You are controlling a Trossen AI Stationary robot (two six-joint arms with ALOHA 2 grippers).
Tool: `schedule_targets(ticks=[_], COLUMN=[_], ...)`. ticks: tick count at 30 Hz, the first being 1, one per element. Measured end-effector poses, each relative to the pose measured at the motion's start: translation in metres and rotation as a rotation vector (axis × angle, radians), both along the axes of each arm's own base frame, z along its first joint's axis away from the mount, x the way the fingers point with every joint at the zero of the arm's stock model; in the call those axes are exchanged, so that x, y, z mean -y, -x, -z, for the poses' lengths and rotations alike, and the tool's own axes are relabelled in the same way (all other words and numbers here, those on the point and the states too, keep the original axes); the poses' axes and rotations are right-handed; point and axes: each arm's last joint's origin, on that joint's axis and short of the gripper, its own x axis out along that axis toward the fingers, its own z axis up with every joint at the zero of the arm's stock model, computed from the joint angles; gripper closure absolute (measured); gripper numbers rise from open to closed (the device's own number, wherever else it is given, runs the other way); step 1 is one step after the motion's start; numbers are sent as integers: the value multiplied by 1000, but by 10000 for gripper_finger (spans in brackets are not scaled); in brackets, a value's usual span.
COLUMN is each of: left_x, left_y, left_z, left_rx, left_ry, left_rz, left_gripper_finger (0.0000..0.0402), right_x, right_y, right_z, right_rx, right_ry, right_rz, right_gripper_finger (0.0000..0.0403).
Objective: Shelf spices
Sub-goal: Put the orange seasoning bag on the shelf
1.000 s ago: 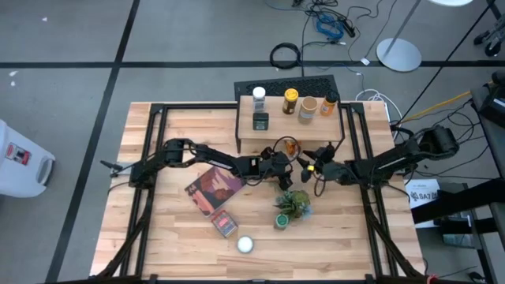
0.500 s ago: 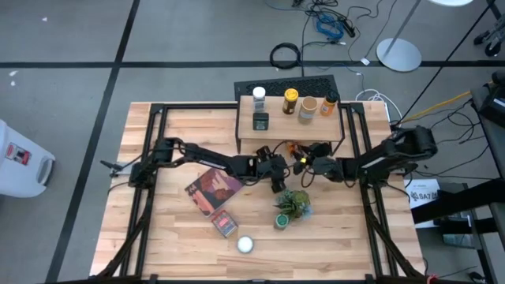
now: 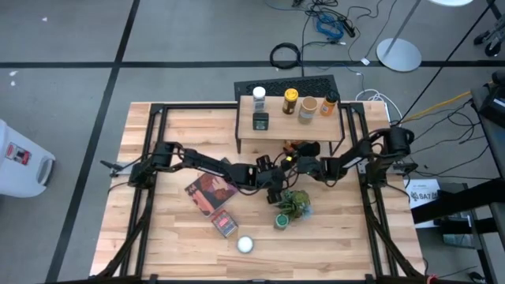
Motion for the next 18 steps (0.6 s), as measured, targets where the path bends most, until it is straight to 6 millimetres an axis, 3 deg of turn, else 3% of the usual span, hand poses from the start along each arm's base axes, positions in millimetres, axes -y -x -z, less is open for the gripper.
schedule_targets(ticks=[9,18], left_x=[0,1], left_y=[3,3], left_z=[2,2], left_rx=[-37,-40], left_ry=[-4,-1], left_rz=[1,-2], left_gripper_finger=[133,133], right_x=[-2,-30], right_y=[0,0], right_z=[5,-2], right_rx=[-9,-12], right_ry=[-63,-161], right_rz=[-49,-241], right_gripper_finger=[311,333])
